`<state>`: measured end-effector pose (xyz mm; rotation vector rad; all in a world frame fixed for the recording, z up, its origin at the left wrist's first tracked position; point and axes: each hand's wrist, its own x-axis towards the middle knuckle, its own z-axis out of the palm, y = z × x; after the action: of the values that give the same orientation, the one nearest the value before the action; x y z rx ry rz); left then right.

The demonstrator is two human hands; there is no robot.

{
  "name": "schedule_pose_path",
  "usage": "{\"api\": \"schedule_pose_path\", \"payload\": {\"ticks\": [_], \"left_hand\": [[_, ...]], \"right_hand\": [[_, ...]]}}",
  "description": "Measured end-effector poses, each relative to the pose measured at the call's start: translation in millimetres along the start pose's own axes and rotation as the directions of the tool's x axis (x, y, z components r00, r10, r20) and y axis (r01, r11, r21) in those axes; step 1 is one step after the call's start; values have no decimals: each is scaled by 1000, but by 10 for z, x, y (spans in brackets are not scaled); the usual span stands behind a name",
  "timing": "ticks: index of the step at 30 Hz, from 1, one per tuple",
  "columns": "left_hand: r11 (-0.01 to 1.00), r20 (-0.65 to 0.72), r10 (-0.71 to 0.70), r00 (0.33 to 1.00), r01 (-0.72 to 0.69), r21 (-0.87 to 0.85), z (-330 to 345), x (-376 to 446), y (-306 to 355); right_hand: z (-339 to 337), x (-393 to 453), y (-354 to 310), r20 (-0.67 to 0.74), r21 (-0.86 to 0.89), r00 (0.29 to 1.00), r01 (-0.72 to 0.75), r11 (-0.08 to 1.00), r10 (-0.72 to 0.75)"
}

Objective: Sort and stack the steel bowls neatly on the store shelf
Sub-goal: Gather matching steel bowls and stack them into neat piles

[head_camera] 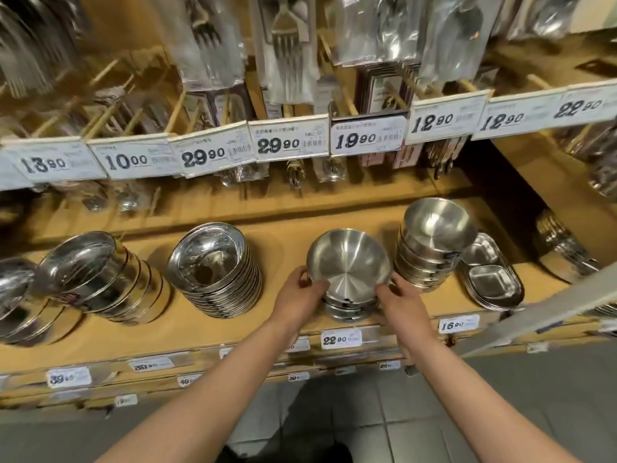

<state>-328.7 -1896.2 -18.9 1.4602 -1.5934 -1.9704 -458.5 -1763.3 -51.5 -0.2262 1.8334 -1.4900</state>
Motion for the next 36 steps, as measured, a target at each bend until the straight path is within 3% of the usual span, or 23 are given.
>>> {"api": "schedule_pose_path", "payload": {"ticks": [6,11,18,32,36], "left_hand": [[1000,-4,-4,1000,4,-10,-21,67,-2],[991,96,-82,992,91,-100,-12,97,77],[982,155,-136,979,154,-107,76,108,32],[972,167,-96,981,129,-196,-111,-26,2],[988,155,-63,986,83,-127,-237,-76,-126]], "right_hand": [[-42,75,-70,-48,-114,999,-16,993,11],[-13,132,-167,96,35,990,-109,993,105],[-3,190,-117,129,107,981,-158,982,144],[139,63,-177,89,120,978,-200,973,190],[116,-76,-223,-68,24,989,-127,992,129]]}}
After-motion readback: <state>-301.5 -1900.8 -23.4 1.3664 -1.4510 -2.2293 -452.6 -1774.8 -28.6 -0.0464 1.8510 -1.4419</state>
